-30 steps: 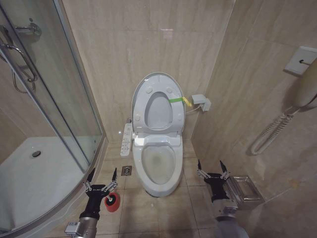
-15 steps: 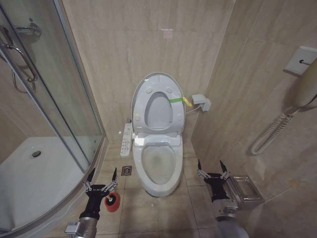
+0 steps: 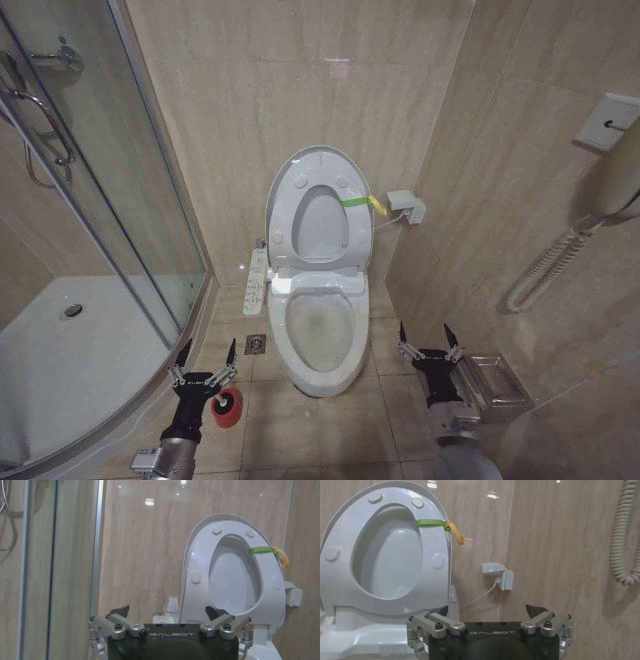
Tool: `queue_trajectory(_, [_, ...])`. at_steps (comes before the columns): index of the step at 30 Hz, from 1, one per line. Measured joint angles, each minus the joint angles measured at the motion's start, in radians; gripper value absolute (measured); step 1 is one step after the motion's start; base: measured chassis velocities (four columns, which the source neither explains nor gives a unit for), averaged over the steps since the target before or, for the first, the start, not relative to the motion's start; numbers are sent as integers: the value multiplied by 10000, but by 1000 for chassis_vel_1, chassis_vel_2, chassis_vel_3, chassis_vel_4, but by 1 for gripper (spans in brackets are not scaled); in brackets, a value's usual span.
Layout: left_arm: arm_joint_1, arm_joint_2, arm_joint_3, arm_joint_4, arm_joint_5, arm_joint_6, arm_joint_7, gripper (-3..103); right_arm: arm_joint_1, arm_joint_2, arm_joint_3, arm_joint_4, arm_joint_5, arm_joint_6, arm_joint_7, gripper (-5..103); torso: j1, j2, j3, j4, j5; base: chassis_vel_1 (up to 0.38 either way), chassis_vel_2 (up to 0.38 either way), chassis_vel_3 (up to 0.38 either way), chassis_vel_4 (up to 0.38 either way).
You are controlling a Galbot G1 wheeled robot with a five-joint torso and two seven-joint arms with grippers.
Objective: Open the toilet lid, clean the toilet bowl with a toilet brush, close the toilet lid, and flush.
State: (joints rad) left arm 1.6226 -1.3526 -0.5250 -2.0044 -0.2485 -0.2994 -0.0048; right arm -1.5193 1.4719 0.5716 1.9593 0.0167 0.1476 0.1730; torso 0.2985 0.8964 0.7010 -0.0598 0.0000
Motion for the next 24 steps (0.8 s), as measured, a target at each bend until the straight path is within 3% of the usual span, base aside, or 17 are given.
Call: queue_trajectory(24, [0,0,0,0,0,0,0,99,0,0,-1,0,0,0,0,100,0,0,0,0,0,0,0,0,0])
